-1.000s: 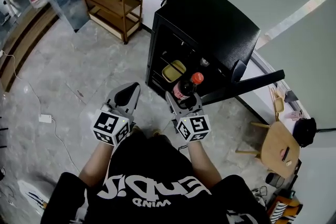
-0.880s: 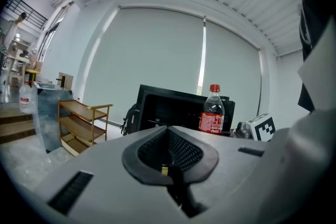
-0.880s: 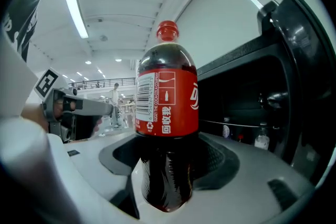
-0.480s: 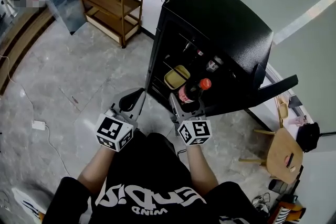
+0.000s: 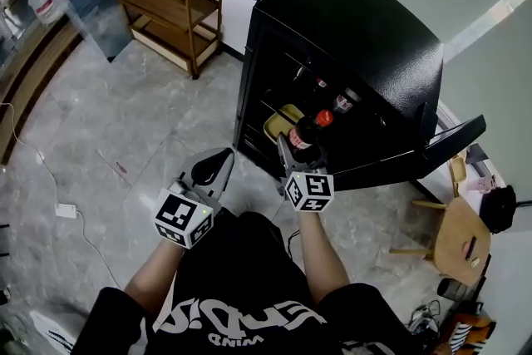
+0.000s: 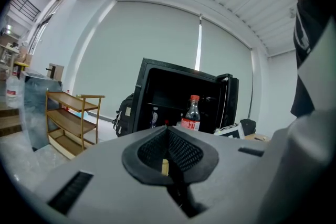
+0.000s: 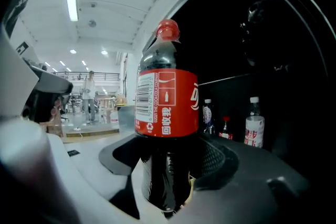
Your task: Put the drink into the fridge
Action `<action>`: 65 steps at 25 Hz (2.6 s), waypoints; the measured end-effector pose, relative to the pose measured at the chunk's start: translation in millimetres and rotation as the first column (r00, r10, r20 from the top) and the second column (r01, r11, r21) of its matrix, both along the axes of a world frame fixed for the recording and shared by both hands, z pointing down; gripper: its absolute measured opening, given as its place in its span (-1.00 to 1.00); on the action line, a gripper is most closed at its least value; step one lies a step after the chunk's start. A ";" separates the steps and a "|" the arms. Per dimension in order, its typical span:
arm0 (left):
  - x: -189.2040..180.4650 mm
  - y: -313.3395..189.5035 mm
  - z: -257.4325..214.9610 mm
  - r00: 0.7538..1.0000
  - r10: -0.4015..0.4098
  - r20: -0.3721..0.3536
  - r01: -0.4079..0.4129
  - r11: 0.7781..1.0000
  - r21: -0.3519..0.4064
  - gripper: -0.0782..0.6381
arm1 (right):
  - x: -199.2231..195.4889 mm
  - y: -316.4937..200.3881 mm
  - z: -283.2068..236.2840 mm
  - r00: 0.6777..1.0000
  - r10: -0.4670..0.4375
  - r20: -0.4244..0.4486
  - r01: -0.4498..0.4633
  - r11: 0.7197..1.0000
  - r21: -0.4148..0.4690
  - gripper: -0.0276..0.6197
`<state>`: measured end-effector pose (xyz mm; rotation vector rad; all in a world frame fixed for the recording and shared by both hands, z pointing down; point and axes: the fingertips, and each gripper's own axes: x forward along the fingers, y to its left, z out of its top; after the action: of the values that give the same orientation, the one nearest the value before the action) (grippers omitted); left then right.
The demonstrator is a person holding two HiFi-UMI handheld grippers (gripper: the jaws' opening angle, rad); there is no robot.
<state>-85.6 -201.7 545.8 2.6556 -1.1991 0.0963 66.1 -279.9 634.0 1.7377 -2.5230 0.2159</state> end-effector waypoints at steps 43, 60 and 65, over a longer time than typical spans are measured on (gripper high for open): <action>32.2 -20.0 73.8 0.995 0.089 0.044 -0.084 0.989 -0.119 -0.76 | 91.2 -136.0 106.3 0.967 0.237 -0.095 -0.239 0.971 -0.009 0.03; 24.6 7.0 -17.3 0.999 0.043 0.033 -0.038 0.987 -0.157 -0.76 | 59.8 -26.8 28.1 0.978 0.205 -0.039 -0.208 0.964 -0.166 0.03; 20.4 27.2 -57.3 0.999 0.026 0.034 -0.020 0.985 -0.170 -0.76 | 37.8 13.7 -22.8 0.993 0.108 -0.047 -0.114 0.978 -0.173 0.03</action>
<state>-65.2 -174.5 488.6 2.5297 -1.1172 0.2412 103.9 -266.2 611.1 1.7965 -2.3048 0.3957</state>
